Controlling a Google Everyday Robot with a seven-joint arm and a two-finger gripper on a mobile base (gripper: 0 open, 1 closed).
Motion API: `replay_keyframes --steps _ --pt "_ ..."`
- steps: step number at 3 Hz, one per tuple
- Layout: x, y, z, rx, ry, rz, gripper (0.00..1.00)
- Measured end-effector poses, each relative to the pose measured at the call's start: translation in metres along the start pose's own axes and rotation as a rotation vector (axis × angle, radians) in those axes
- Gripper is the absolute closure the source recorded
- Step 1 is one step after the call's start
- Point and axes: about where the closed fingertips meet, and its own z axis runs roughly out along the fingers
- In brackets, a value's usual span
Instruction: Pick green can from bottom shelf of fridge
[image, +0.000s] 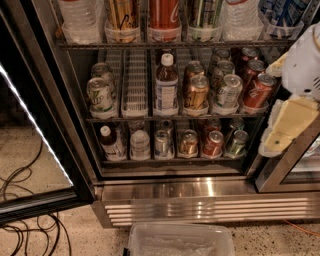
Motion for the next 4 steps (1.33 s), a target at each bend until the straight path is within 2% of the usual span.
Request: replay_keyframes --steps 1,2,3,4 --pt "0.002 0.0 0.033 0.007 -0.111 0.077 0.0" --pt "-0.016 0.004 0.028 -0.008 -0.189 0.096 0.0" --pt "-0.017 0.007 0.033 -0.009 -0.192 0.093 0.0" --pt "-0.028 0.03 0.064 -0.046 -0.275 0.194 0.0"
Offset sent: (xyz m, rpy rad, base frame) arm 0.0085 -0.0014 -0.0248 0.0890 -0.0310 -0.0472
